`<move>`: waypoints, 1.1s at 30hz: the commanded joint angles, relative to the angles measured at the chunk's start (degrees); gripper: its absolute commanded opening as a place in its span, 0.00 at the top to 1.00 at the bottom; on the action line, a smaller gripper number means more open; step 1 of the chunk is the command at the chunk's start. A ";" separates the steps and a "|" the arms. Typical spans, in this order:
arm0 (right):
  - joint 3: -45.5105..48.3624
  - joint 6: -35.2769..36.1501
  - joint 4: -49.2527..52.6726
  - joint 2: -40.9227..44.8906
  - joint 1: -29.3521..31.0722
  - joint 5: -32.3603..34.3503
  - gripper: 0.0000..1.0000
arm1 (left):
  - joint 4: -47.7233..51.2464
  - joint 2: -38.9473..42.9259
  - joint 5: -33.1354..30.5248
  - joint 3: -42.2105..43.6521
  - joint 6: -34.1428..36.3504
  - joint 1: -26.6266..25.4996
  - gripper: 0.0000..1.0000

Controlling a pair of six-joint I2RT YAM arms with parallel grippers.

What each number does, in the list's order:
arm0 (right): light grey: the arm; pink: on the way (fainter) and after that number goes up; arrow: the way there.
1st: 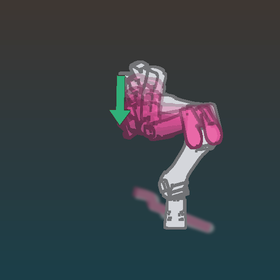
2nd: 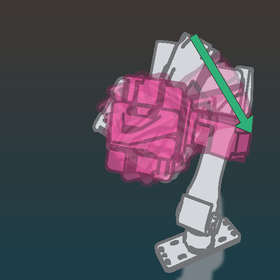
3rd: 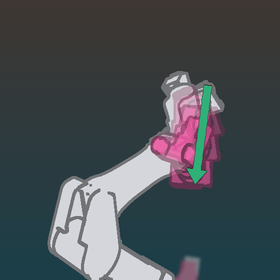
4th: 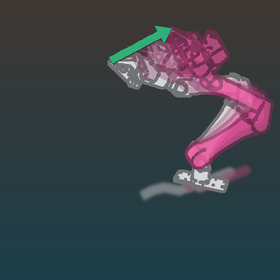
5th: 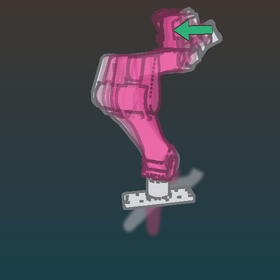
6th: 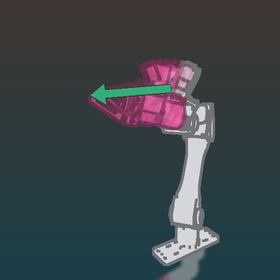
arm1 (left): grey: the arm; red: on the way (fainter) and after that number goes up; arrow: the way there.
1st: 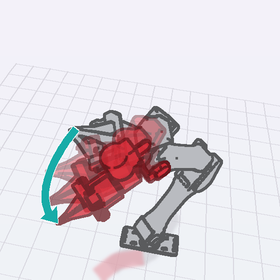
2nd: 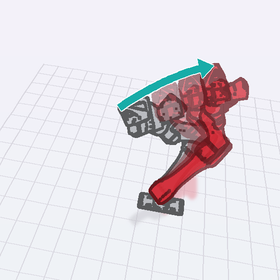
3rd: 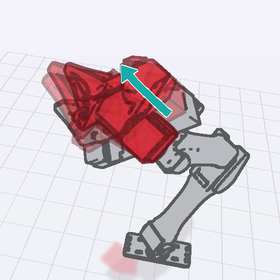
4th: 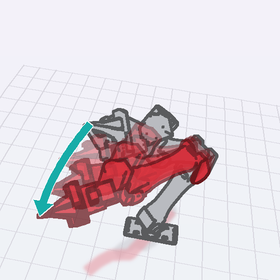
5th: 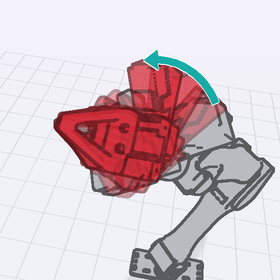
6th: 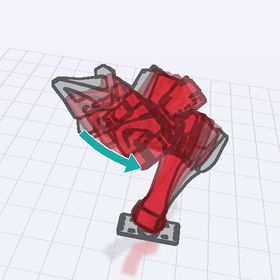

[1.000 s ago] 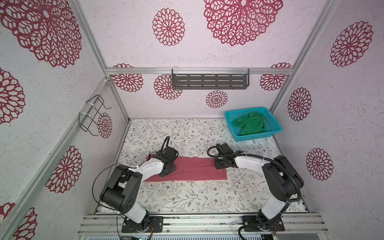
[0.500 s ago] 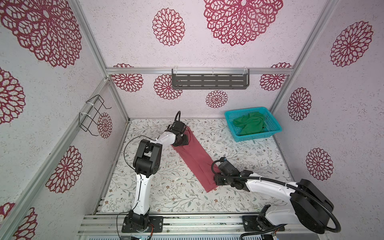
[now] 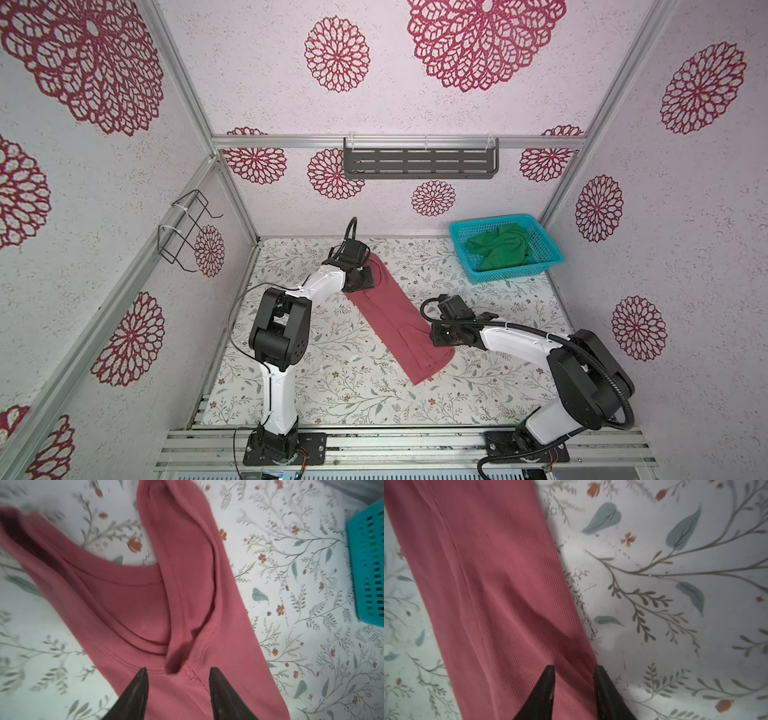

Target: Fold and stack the tank tops

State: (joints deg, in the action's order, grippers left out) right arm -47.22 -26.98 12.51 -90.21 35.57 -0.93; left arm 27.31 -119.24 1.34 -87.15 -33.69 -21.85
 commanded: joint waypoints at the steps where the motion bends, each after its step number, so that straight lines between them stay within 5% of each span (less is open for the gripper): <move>1: 0.60 2.29 -0.79 -0.12 0.11 -1.35 0.67 | -0.77 -4.62 1.04 0.05 -3.42 -1.00 0.52; 6: 6.28 -3.17 -2.08 0.33 2.98 -1.89 0.67 | 1.11 -11.88 2.26 -6.08 -3.36 -0.92 0.53; 11: 9.21 -13.27 -4.29 1.31 12.80 -5.10 0.57 | 4.88 -17.75 4.28 -14.61 -0.30 -1.08 0.48; 19: 0.59 -13.54 1.11 4.80 14.34 1.23 0.41 | 8.44 -10.68 3.27 -15.17 7.80 -1.27 0.35; 26: 1.62 -9.69 5.28 9.32 6.46 -1.32 0.41 | 9.05 11.47 -5.10 0.39 6.94 -1.84 0.21; 33: 6.74 -10.74 4.08 11.29 3.27 -12.67 0.48 | 3.28 34.18 3.29 31.40 -14.45 -6.60 0.24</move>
State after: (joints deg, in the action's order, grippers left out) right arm -41.78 -37.56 15.68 -80.14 38.46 -7.16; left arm 31.44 -88.23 0.58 -66.78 -37.23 -25.74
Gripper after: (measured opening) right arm 0.520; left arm 0.765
